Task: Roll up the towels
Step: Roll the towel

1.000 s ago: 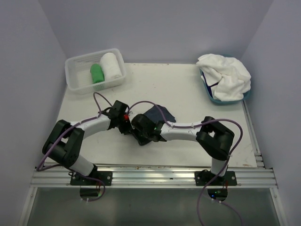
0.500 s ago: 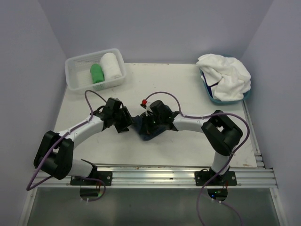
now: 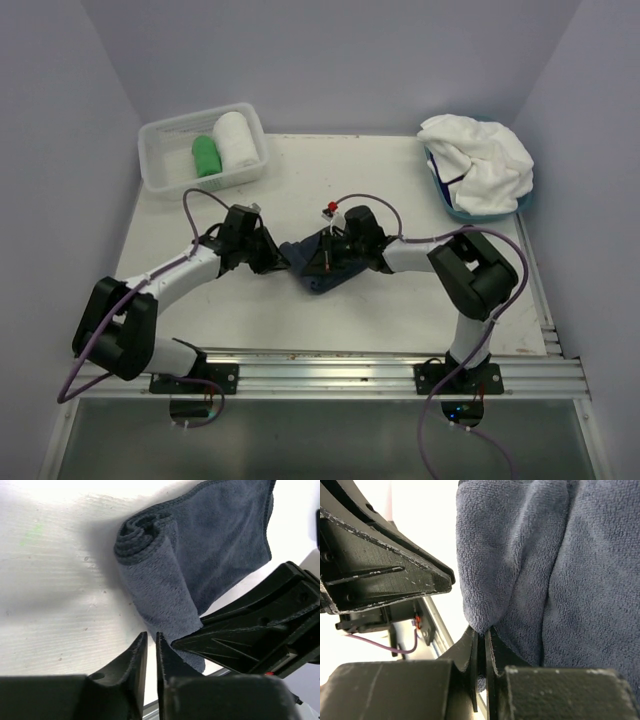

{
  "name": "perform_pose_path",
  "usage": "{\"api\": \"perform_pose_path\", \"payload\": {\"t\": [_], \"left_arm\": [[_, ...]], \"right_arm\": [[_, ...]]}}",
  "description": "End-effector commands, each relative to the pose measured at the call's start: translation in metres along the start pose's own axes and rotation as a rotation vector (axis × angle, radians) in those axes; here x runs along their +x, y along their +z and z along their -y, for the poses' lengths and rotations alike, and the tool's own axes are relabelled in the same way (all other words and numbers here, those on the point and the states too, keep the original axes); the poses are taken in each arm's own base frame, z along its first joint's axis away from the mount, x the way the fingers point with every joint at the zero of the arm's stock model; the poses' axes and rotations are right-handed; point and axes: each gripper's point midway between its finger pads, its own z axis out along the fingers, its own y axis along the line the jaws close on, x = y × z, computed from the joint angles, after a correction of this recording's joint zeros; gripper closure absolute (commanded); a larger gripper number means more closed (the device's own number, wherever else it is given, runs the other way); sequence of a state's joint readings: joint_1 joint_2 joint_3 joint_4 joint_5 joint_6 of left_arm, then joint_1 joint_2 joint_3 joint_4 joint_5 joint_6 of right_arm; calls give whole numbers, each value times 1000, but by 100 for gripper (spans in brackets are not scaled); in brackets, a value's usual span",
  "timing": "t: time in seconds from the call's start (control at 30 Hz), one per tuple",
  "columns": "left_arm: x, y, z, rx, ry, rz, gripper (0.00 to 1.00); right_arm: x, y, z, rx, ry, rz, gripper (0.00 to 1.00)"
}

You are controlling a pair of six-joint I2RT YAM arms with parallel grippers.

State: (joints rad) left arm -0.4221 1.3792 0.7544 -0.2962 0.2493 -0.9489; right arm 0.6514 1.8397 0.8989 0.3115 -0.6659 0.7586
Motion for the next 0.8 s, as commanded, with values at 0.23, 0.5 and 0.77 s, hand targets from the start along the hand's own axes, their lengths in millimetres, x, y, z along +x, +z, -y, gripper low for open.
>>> {"api": "perform_pose_path", "payload": {"t": [0.23,0.5,0.77], "left_arm": [[-17,9,32,95,87,19,91],[-26,29,36,88,107,7,92],[-35,32,34,56,114,32,93]], "right_arm": [[-1,1,-4,-100,54,-20,100],[5,3,2,-104,78,-37,100],[9,-1,9,-79,75,-48,100]]}}
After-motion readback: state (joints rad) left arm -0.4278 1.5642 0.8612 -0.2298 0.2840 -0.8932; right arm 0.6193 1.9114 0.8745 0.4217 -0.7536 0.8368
